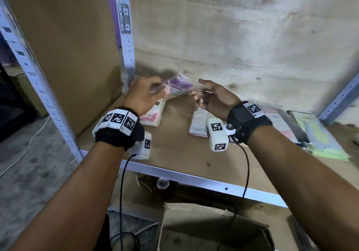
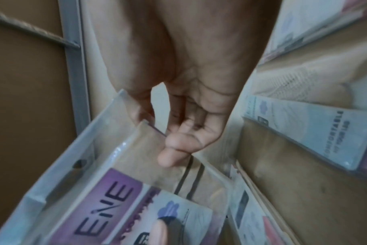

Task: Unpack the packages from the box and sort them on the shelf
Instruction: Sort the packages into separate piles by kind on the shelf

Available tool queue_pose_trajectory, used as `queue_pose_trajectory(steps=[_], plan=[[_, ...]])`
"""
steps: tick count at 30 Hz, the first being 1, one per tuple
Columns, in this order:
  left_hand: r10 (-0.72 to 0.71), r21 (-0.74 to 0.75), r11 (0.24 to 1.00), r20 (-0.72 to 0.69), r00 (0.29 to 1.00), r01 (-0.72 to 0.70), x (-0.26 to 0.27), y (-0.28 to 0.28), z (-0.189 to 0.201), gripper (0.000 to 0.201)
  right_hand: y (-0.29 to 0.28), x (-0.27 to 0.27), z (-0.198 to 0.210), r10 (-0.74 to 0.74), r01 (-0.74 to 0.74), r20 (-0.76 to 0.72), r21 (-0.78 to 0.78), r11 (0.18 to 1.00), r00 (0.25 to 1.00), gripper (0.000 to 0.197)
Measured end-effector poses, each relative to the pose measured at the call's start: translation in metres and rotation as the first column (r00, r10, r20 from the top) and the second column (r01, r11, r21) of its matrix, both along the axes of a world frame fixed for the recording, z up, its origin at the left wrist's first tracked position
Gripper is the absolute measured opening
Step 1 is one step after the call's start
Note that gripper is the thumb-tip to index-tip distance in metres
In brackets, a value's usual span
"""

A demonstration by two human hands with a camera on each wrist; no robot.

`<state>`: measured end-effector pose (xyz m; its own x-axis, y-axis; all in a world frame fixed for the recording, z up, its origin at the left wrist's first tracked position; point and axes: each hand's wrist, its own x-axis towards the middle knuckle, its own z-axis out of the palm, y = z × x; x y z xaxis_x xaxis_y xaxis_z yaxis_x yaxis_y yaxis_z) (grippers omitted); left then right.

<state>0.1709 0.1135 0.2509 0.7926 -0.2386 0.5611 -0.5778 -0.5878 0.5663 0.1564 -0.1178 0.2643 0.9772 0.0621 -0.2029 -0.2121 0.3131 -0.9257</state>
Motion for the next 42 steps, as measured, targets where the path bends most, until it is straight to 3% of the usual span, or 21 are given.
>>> queue_pose_trajectory(steps=[4,8,11,14,16,20,26,29,31,34,36,42], plan=[[-0.118,-0.167,0.979,0.003,0.993,0.117,-0.013,-0.022,0.007,0.038,-0.029,-0.023,0.016,0.010,-0.013,0.081,0.035,0.999,0.997,0.046],[-0.245,-0.280,0.935,-0.072,0.967,0.216,-0.025,-0.053,-0.001,0.041,-0.055,-0.051,0.013,-0.015,0.016,0.092,-0.011,1.000,0.996,0.025],[-0.340,-0.380,0.889,-0.177,0.924,0.255,-0.034,-0.077,-0.014,0.039,-0.071,-0.071,-0.006,-0.058,0.085,0.130,-0.214,0.973,0.990,0.009],[-0.376,-0.492,0.849,-0.299,0.877,0.196,-0.043,-0.102,-0.029,0.030,-0.080,-0.091,-0.030,-0.042,0.110,0.172,-0.406,0.907,0.984,0.006],[-0.393,-0.555,0.821,-0.375,0.840,0.137,-0.049,-0.118,-0.036,0.020,-0.086,-0.101,-0.049,0.024,0.047,0.151,-0.452,0.891,0.988,0.026],[-0.429,-0.572,0.816,-0.501,0.752,0.085,-0.053,-0.140,-0.047,0.009,-0.103,-0.119,-0.077,0.017,0.020,0.137,-0.268,0.963,0.990,0.032],[-0.381,-0.642,0.765,-0.514,0.768,-0.050,-0.022,-0.139,-0.045,0.054,-0.121,-0.131,-0.078,0.116,-0.076,0.149,-0.249,0.965,0.982,0.034],[-0.330,-0.589,0.807,-0.507,0.796,-0.040,-0.006,-0.131,-0.044,0.056,-0.125,-0.133,-0.080,0.154,-0.121,0.111,-0.257,0.959,0.982,0.035],[-0.335,-0.542,0.840,-0.493,0.803,0.018,0.001,-0.129,-0.047,0.044,-0.128,-0.134,-0.084,0.165,-0.139,0.076,-0.273,0.952,0.983,0.035],[-0.260,-0.355,0.932,-0.500,0.826,0.079,0.010,-0.129,-0.055,0.029,-0.130,-0.134,-0.086,0.175,-0.157,0.035,-0.298,0.942,0.984,0.036],[-0.264,-0.313,0.943,-0.491,0.831,0.114,0.014,-0.130,-0.058,0.026,-0.133,-0.133,-0.088,0.169,-0.143,0.043,-0.360,0.922,0.985,0.037],[-0.220,-0.213,0.964,-0.303,0.927,0.160,0.018,-0.130,-0.059,0.053,-0.142,-0.131,-0.093,0.200,-0.173,0.019,-0.429,0.887,0.980,0.036]])
